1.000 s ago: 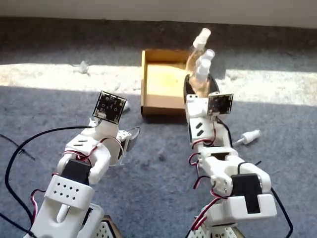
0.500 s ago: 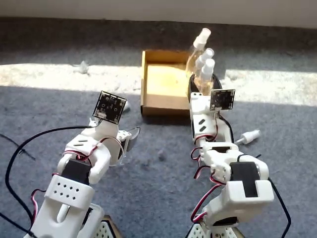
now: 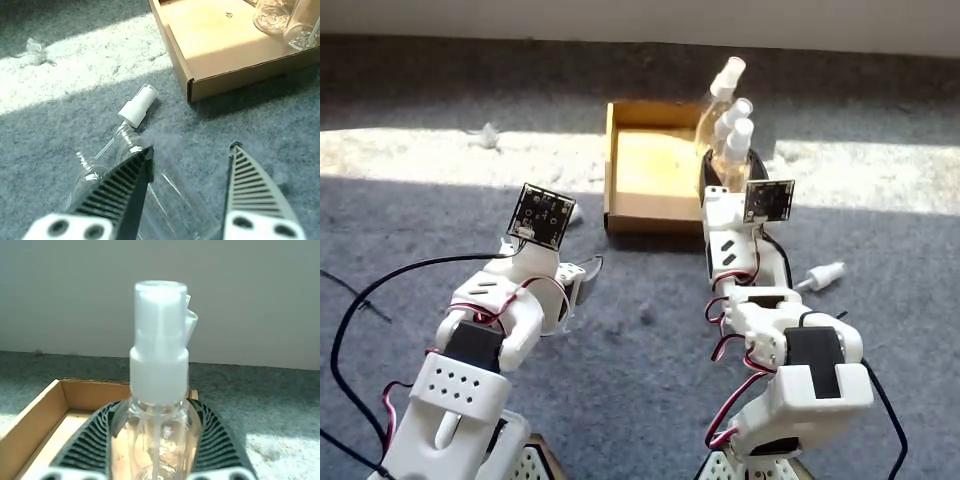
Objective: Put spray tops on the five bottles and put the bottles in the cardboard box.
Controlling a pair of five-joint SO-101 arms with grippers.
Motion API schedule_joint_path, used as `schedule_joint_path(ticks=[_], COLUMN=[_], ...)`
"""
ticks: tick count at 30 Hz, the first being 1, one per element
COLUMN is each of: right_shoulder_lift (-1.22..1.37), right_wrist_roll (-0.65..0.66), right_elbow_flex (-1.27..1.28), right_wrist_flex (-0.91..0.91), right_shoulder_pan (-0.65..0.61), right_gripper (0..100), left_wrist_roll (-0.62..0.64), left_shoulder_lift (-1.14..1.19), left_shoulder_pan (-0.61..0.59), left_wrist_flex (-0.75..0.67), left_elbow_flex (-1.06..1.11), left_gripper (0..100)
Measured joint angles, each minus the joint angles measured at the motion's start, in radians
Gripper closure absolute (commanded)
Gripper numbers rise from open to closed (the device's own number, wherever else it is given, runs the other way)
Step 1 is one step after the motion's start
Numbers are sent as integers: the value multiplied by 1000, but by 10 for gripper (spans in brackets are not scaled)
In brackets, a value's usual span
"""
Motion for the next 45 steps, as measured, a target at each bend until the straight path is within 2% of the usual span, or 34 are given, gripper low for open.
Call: schedule_joint_path(ticks=[4,18,25,40,45], right_shoulder_lift=[0,0,0,0,0], right_wrist_roll=[0,-2,80,84,84], right_elbow_flex=[0,0,0,0,0], right_wrist_flex=[0,0,0,0,0], right_shoulder_pan=[-5,-5,-5,-5,-5], right_gripper=[819,814,813,813,722], left_wrist_roll=[0,0,0,0,0], left_shoulder_lift=[0,0,0,0,0], left_shoulder_pan=[0,0,0,0,0], left_wrist_flex=[0,0,0,0,0], left_elbow_flex=[0,0,0,0,0], left_gripper=[772,772,772,772,772])
